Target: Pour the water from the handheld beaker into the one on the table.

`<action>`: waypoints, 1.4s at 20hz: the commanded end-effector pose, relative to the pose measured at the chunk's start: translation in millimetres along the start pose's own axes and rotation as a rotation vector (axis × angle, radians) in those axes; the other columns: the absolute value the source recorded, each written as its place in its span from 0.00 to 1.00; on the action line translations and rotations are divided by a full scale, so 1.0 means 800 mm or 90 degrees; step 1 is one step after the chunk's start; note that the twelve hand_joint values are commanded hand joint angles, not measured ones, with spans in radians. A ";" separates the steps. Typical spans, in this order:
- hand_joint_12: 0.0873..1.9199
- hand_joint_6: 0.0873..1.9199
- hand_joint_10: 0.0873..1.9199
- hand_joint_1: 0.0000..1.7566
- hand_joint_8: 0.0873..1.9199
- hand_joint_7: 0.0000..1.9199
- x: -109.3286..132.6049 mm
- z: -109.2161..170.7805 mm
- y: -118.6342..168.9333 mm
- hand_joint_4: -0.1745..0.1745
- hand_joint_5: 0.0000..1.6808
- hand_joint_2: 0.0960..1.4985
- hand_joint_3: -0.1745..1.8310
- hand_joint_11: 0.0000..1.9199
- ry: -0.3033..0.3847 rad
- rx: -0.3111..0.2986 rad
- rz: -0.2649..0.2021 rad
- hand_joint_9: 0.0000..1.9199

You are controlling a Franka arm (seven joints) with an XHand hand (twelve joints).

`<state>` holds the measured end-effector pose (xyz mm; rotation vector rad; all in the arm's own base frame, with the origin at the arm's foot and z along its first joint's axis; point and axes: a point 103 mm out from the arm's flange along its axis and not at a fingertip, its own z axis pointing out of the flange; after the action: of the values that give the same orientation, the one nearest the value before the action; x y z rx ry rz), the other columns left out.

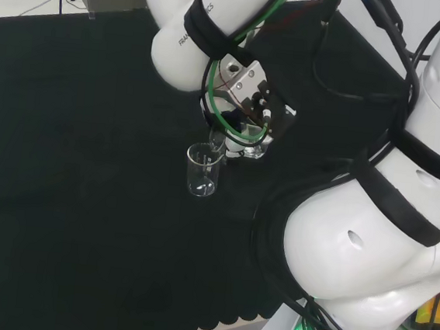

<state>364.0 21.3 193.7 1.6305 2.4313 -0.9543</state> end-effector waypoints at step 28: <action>0.27 0.00 0.00 0.75 0.00 0.82 0.016 -0.028 0.010 0.00 0.91 0.65 0.00 0.82 -0.134 0.075 0.016 0.94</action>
<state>373.6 75.4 249.9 1.4964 2.3738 -0.9212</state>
